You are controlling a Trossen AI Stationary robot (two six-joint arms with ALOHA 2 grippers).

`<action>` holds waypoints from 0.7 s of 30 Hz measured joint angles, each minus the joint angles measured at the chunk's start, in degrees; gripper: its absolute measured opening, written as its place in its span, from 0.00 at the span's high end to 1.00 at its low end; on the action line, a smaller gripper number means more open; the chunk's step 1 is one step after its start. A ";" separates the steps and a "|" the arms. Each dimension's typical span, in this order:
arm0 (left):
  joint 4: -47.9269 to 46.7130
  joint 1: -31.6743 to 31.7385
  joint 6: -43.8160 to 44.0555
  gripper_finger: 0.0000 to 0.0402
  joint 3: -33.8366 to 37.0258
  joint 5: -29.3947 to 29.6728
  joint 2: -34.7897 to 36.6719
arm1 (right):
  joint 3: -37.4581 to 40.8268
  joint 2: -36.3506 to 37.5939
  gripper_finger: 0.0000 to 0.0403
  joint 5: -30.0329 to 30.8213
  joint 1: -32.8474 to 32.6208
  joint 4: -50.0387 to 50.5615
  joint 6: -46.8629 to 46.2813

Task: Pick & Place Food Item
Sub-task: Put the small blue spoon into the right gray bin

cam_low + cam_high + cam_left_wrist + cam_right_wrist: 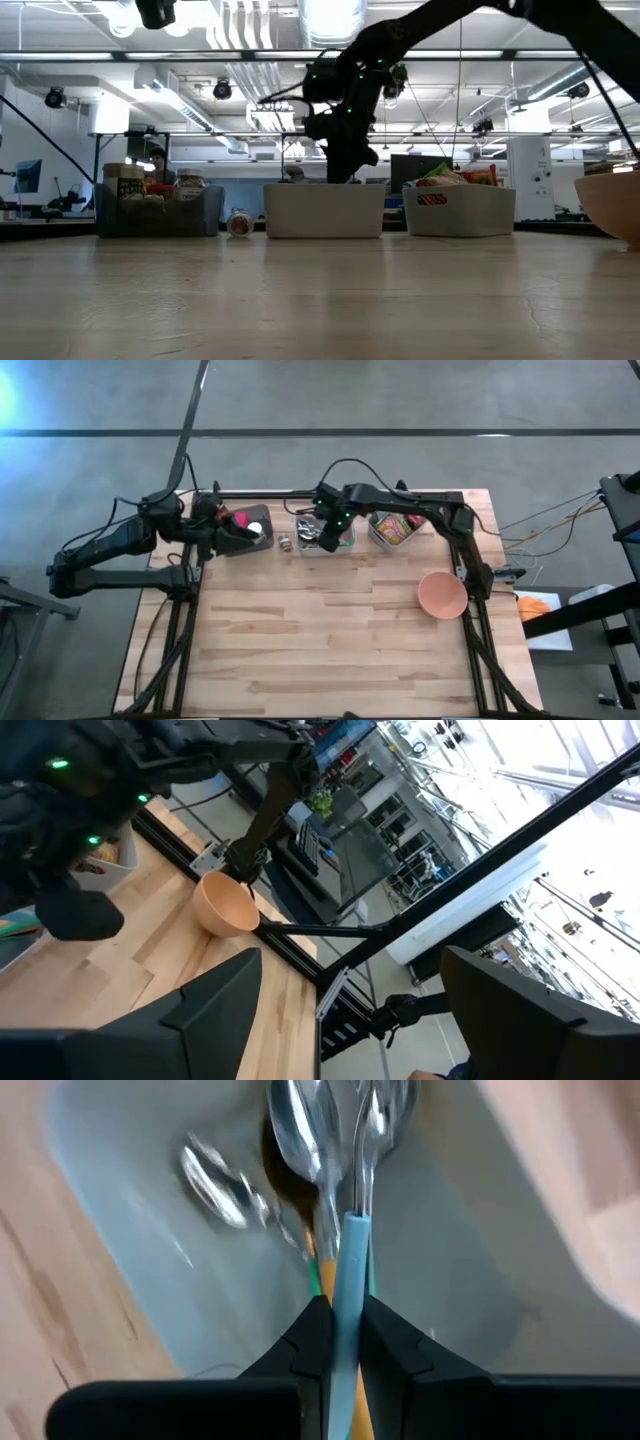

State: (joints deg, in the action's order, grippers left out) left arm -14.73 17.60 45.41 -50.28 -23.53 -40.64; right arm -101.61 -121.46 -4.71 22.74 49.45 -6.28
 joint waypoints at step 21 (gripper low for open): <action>-5.04 -0.09 1.09 0.22 0.00 -0.02 0.04 | -14.69 -12.86 0.93 -1.86 -1.09 13.16 6.46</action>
State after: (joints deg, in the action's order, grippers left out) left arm -19.77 17.52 46.50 -50.28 -23.55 -40.60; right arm -116.30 -134.32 -6.57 21.65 62.61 0.19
